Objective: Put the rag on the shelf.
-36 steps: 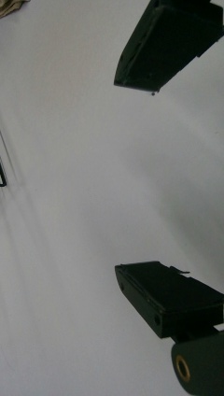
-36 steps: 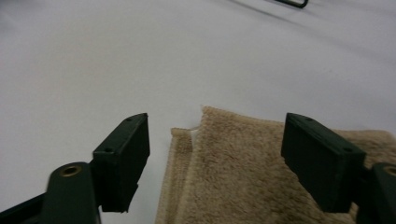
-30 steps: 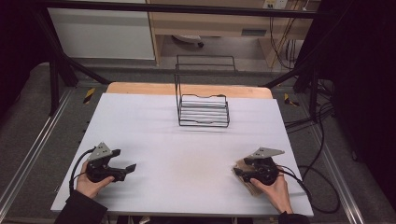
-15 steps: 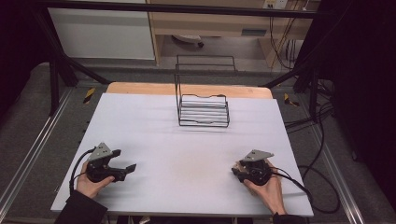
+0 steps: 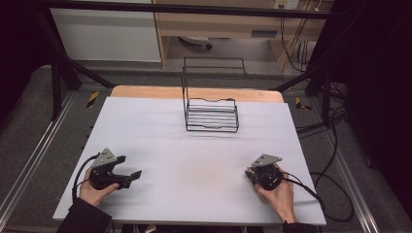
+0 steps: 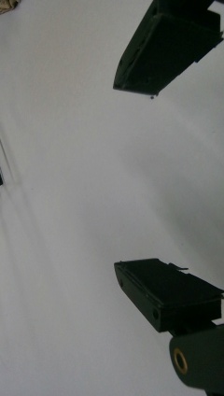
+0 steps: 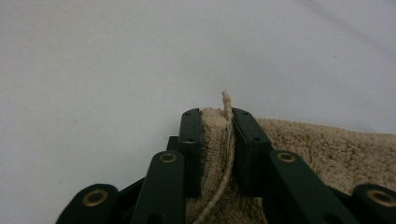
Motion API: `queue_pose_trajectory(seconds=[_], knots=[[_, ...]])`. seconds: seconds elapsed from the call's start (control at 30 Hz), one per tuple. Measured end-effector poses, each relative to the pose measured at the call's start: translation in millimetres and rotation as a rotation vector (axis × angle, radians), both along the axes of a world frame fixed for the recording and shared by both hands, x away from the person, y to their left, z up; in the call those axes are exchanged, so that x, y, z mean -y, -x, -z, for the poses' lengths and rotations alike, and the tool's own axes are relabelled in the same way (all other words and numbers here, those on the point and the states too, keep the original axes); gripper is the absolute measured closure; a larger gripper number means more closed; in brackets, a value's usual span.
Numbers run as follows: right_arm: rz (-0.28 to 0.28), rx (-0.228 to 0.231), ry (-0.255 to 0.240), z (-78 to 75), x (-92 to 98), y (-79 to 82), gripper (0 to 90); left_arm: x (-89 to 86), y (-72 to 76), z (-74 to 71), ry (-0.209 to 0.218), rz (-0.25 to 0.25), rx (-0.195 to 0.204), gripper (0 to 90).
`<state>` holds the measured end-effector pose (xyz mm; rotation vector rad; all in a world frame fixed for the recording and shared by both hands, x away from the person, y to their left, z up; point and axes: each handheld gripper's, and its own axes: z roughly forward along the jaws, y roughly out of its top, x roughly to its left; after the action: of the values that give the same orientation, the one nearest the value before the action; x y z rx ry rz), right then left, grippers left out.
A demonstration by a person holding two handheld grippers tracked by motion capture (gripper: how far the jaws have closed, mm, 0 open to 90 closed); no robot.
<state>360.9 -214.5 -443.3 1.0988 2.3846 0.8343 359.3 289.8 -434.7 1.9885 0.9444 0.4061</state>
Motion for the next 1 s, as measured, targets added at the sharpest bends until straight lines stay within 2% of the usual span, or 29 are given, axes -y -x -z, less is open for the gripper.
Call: queue_pose_trajectory(seconds=[0.2,0.37,0.57,0.67,0.83,1.0], knots=[[0.017,-0.017,-0.017,-1.7,1.5,-1.4,81.0,-0.4,-0.2,0.0,0.000,-0.001,0.000,10.7],[0.021,-0.007,-0.038,-4.9,3.4,-0.7,81.8,-0.6,-0.4,0.0,-0.001,-0.001,0.002,10.7],[0.022,0.012,-0.114,-15.3,9.5,1.0,82.2,-0.6,-0.6,0.1,-0.001,-0.002,0.001,10.9],[0.015,0.018,-0.131,-18.4,10.3,1.1,82.3,-0.6,-0.6,0.1,-0.001,-0.002,0.001,10.9],[-0.018,0.035,-0.164,-25.2,3.2,1.1,82.4,-0.1,-0.8,0.2,-0.006,-0.001,-0.001,10.9],[-0.053,0.051,-0.181,-29.9,-15.3,-4.1,82.4,0.0,-1.0,0.4,-0.007,-0.003,-0.001,10.9]])
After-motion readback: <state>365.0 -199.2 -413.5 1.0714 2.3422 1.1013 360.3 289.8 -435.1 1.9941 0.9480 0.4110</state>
